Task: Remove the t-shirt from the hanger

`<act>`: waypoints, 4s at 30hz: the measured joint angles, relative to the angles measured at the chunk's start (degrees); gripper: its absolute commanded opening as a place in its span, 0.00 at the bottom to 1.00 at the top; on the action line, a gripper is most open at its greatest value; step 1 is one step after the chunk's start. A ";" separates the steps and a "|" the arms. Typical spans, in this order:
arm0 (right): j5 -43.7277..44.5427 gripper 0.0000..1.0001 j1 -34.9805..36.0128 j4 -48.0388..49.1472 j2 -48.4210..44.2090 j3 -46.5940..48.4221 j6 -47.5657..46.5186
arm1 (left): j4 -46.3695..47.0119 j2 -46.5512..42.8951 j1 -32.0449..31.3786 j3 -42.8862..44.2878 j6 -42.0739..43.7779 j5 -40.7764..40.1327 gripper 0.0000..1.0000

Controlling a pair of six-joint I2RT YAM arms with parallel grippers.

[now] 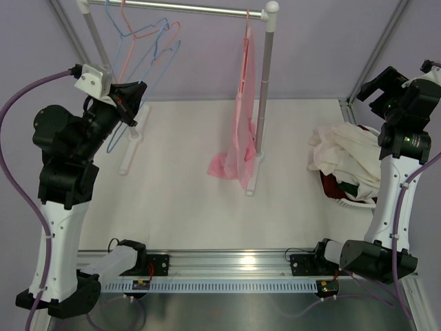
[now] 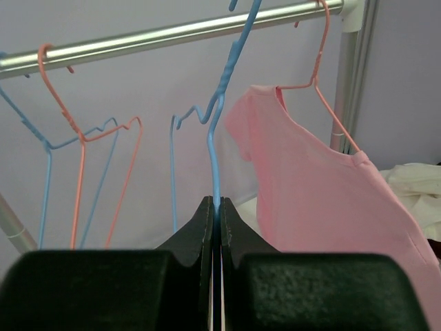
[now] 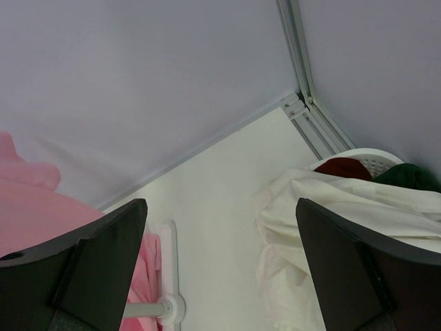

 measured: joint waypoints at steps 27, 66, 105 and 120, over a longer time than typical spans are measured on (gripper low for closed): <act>-1.38 0.99 1.81 -0.28 -0.48 0.44 -0.68 | 7.50 27.28 11.63 19.43 -13.00 1.42 0.00; -1.22 0.99 4.96 -0.28 -1.09 0.44 -1.29 | 3.89 23.17 12.59 12.39 -14.84 0.22 0.38; -8.90 0.99 18.05 -6.88 2.38 13.40 -3.87 | -2.47 43.04 -21.24 35.80 -8.39 -9.97 0.45; -8.81 1.00 18.34 -7.65 3.48 12.81 -4.83 | -2.32 44.87 -24.09 38.42 -7.37 -9.97 0.45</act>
